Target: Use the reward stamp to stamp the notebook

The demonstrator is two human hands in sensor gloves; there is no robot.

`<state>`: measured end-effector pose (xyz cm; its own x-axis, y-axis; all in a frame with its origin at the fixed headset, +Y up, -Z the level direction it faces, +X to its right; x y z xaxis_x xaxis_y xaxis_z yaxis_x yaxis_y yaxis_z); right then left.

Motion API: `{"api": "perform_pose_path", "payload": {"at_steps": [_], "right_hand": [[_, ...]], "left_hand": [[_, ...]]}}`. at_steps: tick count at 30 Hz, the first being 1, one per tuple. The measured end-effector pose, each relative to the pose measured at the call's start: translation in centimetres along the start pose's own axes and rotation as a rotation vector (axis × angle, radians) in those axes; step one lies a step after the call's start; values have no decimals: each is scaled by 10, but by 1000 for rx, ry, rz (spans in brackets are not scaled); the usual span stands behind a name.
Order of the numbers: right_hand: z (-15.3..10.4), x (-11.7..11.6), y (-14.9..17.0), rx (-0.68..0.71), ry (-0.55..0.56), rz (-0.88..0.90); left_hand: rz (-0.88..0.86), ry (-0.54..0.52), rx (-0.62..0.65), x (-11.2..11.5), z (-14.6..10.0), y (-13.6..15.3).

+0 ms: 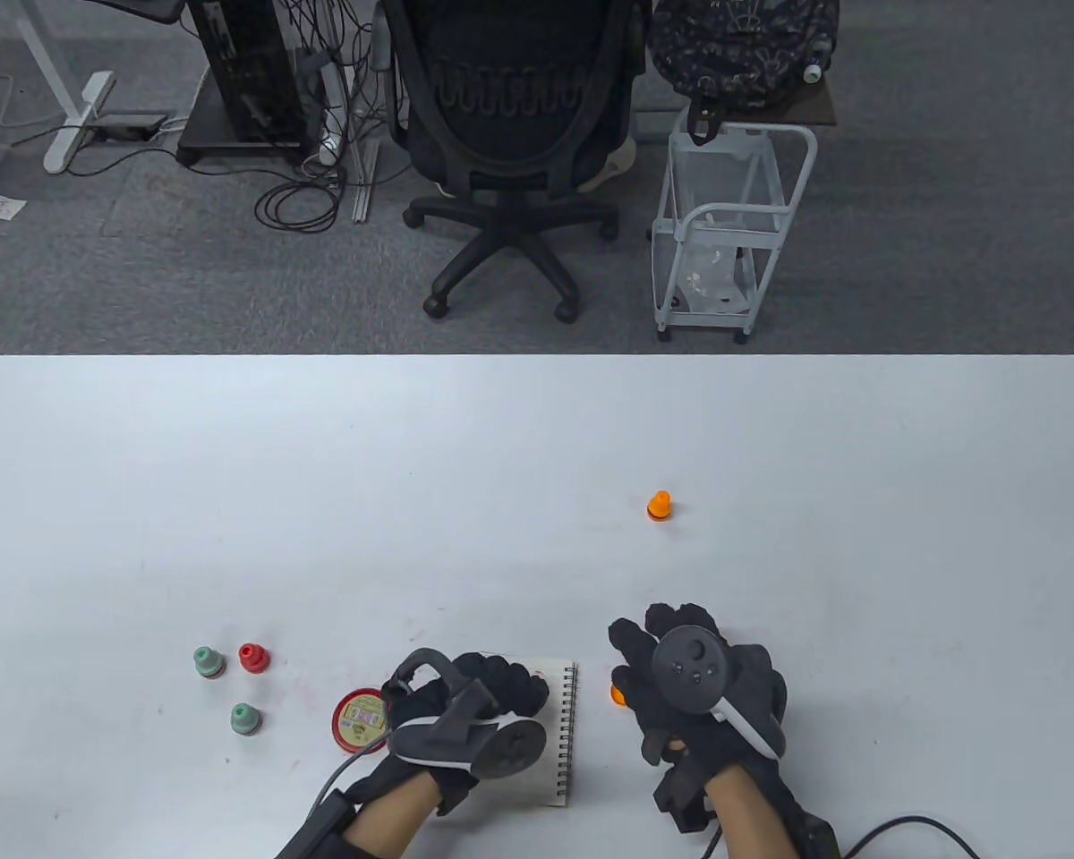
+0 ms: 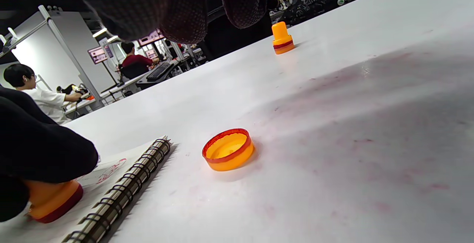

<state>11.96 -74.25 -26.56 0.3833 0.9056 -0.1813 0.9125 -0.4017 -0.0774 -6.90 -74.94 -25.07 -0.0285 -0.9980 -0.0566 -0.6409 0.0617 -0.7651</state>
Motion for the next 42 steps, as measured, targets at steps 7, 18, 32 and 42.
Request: {"api": "perform_pose_path", "payload": {"at_steps": [7, 18, 32, 42], "right_hand": [[-1, 2, -1, 2, 5, 1], [0, -2, -7, 22, -12, -20], [0, -11, 0, -28, -49, -72], [9, -43, 7, -114, -233, -196]], "left_hand": [[1, 185, 8, -1, 27, 2], [199, 0, 33, 0, -2, -23], [-193, -528, -356, -64, -124, 64], [-346, -684, -402, -59, -150, 75]]}}
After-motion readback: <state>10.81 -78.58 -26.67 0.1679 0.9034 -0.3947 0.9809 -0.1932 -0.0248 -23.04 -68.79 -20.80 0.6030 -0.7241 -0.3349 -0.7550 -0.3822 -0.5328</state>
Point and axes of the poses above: the tracker on the back of each hand, its own y axis roughly to the little-finger side, its own z axis roughly from the wrist to the fingertips, x = y × z, the point moved 3 cm from there along z, roughly from the wrist to the fingertips, and after that the axes turned 2 degrees about -y, right-handed, at the moved point
